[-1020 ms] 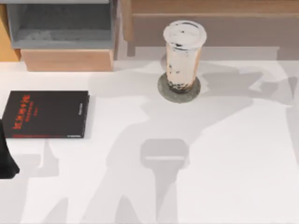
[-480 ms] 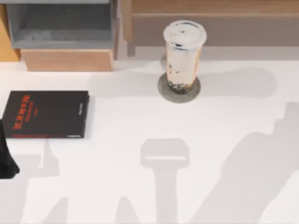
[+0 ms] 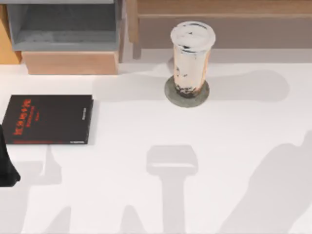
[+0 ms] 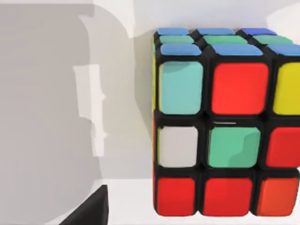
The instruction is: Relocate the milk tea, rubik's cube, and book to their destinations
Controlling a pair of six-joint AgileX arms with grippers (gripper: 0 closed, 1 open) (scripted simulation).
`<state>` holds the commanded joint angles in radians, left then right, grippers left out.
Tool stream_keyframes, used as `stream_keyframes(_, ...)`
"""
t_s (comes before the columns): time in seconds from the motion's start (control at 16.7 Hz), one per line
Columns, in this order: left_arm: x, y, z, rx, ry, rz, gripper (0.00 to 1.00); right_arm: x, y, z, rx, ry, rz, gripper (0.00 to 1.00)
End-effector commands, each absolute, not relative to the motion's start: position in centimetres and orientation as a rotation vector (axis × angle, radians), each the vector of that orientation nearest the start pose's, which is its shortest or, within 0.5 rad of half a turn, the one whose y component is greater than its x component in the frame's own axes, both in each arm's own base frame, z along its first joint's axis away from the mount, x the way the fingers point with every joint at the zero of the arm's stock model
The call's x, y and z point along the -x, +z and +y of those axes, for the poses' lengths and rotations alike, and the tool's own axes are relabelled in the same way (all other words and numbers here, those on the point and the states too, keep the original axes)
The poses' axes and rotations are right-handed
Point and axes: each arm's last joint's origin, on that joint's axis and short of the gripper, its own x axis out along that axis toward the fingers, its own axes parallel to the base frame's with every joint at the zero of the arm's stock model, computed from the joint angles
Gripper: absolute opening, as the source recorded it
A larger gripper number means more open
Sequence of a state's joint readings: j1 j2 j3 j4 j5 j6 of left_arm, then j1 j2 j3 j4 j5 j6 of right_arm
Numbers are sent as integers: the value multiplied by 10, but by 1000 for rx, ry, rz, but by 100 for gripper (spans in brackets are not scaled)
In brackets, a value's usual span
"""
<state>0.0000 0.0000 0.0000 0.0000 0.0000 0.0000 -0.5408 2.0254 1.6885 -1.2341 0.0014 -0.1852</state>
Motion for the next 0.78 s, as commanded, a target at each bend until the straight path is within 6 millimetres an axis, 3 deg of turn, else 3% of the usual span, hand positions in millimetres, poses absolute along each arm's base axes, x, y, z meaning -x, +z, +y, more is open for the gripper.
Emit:
stream_keyframes(0.18, -106, 160, -1, 0, 0, 0, 100, -339, 208, -198, -274, -273, 1556, 100)
stream_keyframes(0.54, -106, 160, -1, 0, 0, 0, 100, -339, 157, -199, -273, -274, 1551, 100)
stream_keyframes(0.78, -106, 160, -1, 0, 0, 0, 100, -339, 154, -199, -274, -273, 1554, 100)
